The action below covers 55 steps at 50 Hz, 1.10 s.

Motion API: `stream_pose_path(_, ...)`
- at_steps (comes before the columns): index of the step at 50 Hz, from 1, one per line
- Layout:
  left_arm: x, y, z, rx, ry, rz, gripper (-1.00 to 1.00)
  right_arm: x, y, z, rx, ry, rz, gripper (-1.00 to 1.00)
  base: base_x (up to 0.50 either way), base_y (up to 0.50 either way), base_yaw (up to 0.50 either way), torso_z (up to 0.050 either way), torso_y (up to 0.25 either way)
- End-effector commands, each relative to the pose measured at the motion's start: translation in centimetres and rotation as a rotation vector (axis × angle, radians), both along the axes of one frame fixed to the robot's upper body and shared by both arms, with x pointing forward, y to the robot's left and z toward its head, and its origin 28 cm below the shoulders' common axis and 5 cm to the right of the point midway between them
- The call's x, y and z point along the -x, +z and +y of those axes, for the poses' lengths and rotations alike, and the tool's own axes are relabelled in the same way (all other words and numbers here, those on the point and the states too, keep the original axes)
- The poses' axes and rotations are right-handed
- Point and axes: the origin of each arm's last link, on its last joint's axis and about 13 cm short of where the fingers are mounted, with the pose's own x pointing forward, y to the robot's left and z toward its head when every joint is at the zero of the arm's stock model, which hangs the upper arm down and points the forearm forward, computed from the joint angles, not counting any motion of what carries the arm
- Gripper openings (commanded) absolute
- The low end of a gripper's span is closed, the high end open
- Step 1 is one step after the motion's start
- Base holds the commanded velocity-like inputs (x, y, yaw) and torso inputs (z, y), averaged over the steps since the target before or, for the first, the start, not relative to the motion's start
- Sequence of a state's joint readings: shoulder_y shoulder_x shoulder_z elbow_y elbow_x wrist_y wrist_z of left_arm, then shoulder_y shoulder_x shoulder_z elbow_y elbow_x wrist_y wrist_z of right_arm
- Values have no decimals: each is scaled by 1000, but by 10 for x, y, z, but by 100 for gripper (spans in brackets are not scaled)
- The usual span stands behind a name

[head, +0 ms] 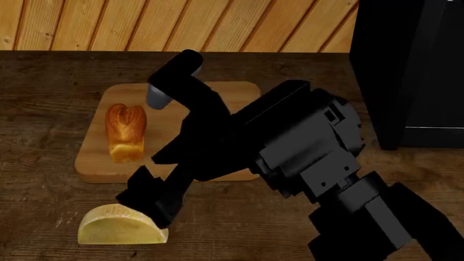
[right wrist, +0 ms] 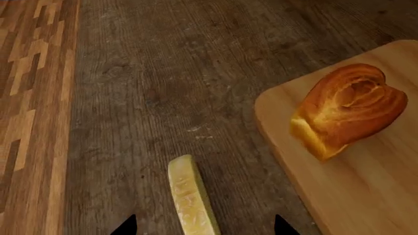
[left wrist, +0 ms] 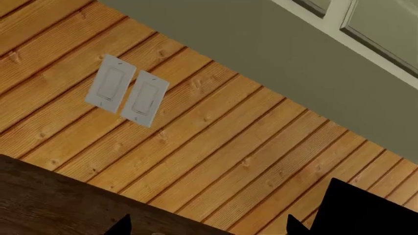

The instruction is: Place the bread and cheese on the cutting board.

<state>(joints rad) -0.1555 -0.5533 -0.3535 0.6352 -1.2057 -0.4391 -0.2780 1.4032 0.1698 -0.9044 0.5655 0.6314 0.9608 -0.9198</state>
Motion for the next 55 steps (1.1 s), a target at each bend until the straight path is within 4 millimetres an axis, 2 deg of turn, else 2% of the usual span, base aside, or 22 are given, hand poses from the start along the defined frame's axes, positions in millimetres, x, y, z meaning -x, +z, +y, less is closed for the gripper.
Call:
stream_pose_path(1, 1, -3, 2, 14, 12, -13, 100, -7, -21, 11, 15, 25, 35, 100, 0, 0, 0, 0, 0)
stream_pose_path(23, 2, -4, 2, 15, 6, -8, 100, -9, -49, 18, 39, 42, 91, 100, 0, 0, 0, 0, 0)
stream_pose_path(55, 3, -5, 3, 20, 6, -6, 100, -10, -72, 22, 51, 46, 130, 100, 0, 0, 0, 0, 0)
